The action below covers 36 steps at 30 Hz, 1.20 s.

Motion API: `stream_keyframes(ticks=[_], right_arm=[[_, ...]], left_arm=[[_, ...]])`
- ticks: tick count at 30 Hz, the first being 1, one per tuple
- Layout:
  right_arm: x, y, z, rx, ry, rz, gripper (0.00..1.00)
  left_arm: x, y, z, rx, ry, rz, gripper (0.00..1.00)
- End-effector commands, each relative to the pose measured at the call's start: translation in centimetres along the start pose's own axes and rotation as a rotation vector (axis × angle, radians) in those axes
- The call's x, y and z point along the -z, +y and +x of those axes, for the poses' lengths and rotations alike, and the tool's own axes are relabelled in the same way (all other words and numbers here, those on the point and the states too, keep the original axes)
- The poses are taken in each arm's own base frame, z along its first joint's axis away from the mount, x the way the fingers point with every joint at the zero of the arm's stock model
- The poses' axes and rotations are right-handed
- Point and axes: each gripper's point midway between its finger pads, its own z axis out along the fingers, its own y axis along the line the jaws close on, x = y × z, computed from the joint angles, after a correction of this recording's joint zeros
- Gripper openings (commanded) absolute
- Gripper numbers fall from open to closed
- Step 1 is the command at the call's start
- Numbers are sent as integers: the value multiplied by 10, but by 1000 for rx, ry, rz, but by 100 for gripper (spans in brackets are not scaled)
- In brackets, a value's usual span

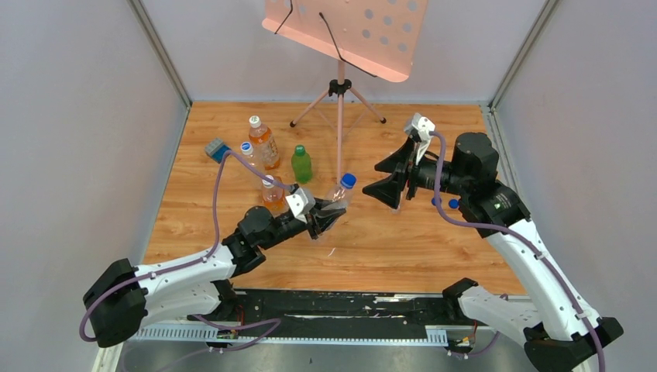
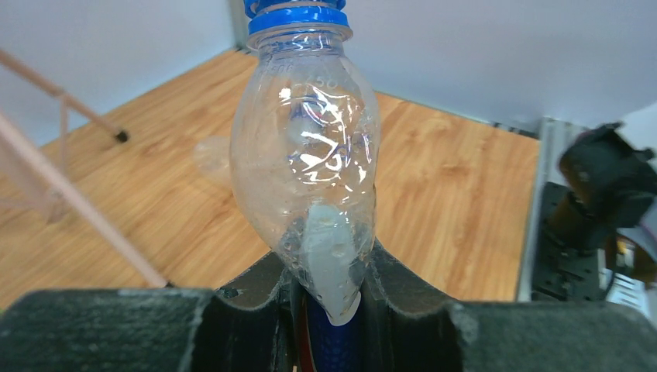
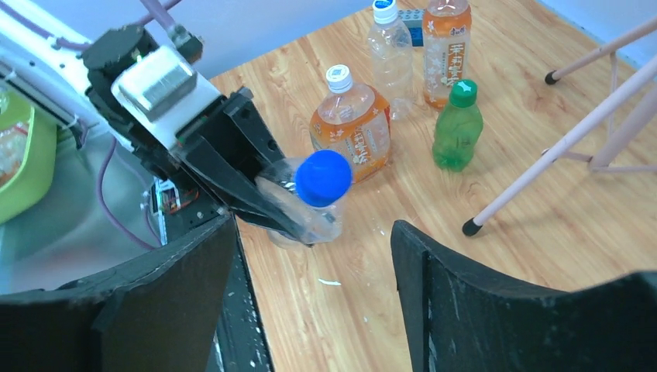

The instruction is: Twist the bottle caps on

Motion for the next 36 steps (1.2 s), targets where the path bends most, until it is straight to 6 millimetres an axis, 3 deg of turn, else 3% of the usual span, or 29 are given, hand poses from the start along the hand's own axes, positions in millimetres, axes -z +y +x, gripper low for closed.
stream_keyframes(ticks=[1,6,13,36], right_arm=[[10,20,0,205,-34,-275,72],[23,28,9,318,-66,-456,70],[25,40,10,388,-96,-612,69],[25,57,2,402,-110,-734,57]], left_arm=[[6,-39,-41,28,-141,240,0],[9,-61,-54,29,-164,382,0],[7,-74,-63,31,-169,466,0],[-4,-82,-61,62,-149,533,0]])
